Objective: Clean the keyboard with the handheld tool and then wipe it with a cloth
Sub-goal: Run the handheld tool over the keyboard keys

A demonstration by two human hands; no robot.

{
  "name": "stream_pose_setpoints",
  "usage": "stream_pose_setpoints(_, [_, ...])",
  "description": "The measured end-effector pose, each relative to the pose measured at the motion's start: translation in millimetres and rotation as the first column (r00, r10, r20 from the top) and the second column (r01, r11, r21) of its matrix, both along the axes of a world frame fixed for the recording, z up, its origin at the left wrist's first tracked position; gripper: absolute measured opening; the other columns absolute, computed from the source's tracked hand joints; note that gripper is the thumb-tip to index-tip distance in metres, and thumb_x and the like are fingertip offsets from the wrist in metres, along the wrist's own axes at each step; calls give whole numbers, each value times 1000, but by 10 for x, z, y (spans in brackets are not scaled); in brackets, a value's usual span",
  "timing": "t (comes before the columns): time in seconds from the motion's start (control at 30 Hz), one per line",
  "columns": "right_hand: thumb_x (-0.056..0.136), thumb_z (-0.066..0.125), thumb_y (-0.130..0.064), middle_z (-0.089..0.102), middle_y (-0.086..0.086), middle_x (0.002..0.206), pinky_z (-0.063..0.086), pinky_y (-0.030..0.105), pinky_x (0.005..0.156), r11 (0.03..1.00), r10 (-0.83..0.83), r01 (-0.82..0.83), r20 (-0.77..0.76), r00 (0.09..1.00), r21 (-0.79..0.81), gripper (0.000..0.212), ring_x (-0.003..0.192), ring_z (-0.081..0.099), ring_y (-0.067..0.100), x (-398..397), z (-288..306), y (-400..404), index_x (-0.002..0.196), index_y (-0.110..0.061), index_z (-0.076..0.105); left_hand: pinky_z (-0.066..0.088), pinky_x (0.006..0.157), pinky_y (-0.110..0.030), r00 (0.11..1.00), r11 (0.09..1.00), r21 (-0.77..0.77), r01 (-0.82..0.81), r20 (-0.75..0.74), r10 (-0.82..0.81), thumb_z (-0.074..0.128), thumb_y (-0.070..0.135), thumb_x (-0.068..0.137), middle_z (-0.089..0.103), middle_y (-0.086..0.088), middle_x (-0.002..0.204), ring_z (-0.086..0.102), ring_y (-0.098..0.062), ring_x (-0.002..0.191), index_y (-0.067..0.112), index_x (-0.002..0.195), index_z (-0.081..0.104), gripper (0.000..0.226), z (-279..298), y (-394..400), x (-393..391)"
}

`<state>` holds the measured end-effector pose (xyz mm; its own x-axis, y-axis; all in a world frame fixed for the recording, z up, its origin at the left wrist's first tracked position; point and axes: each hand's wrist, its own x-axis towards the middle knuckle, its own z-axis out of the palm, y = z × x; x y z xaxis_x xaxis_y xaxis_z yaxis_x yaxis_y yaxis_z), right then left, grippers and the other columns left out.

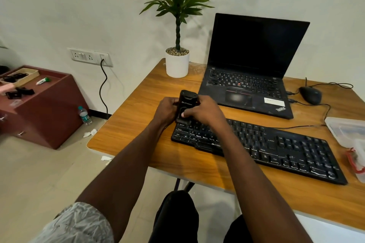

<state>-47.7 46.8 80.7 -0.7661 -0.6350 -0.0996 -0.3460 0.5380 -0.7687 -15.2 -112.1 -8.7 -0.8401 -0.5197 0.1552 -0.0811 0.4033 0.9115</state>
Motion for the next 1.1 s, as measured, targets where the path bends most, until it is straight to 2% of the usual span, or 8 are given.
stream_pose_setpoints(0.13, [70, 81, -21, 68, 2, 102, 56, 44, 84, 999, -31, 32, -22, 999, 37, 43, 89, 65, 20, -69, -6, 121, 110, -21, 64, 54, 66, -36, 1000, 1000, 8, -15, -3, 15, 69, 13, 83, 74, -6, 77, 67, -19, 69, 14, 77, 74, 8, -47, -16, -27])
stream_pose_setpoints(0.3, [74, 78, -25, 68, 3, 100, 54, 31, 74, 976, -122, 162, -251, 960, 146, 43, 80, 61, 17, -157, 89, 323, 114, -19, 64, 50, 68, -24, 998, 998, -34, -56, 3, 56, 71, 21, 85, 74, 2, 84, 67, -9, 76, 14, 87, 76, 9, -70, -13, -63])
stream_pose_setpoints(0.43, [74, 78, -25, 68, -2, 100, 52, 28, 68, 990, 49, -22, -195, 980, 140, 42, 75, 61, 11, -14, -11, 220, 113, -26, 63, 45, 56, -19, 999, 998, -41, -48, -2, 48, 66, 12, 84, 70, 2, 69, 59, -2, 57, 15, 74, 71, 12, -41, 28, -47])
stream_pose_setpoints(0.53, [74, 79, -23, 68, 1, 104, 55, 31, 71, 998, -31, 37, -89, 996, 59, 43, 82, 64, 15, -111, 7, 310, 114, -20, 63, 50, 63, -23, 999, 998, -43, -54, -8, 54, 69, 18, 85, 73, 2, 78, 66, -8, 69, 14, 82, 75, 8, -71, 9, -63])
stream_pose_setpoints(0.63, [75, 78, -25, 68, 2, 103, 53, 30, 71, 988, -138, 148, -208, 968, 34, 40, 83, 63, 16, -175, -21, 376, 111, -16, 64, 51, 69, -25, 998, 996, -55, -70, -1, 70, 70, 23, 85, 74, 2, 84, 68, -11, 77, 14, 88, 76, 11, -94, 3, -76])
stream_pose_setpoints(0.77, [72, 79, -26, 68, -3, 98, 51, 27, 65, 997, 37, -27, -156, 987, 66, 40, 78, 62, 11, -22, -75, 263, 108, -23, 64, 46, 56, -19, 998, 995, -74, -65, -9, 65, 66, 16, 86, 70, 3, 71, 62, -4, 59, 16, 76, 72, 11, -34, 58, -31])
stream_pose_setpoints(0.97, [74, 77, -23, 66, -5, 94, 53, 29, 69, 998, -63, 64, -228, 972, -5, 40, 79, 63, 12, 8, -82, 177, 112, -22, 65, 41, 53, -18, 998, 986, -155, -55, 2, 56, 62, 17, 90, 68, 6, 69, 57, 2, 57, 18, 76, 71, 17, -21, 82, 23])
stream_pose_setpoints(1.1, [69, 80, -22, 69, -4, 91, 50, 26, 60, 998, 58, -57, -79, 995, 7, 36, 76, 66, 15, 50, -97, 138, 102, -23, 66, 36, 48, -12, 1000, 978, -210, 1, -19, -6, 60, 11, 89, 63, 10, 60, 53, 6, 50, 24, 64, 63, 29, 8, 86, 83])
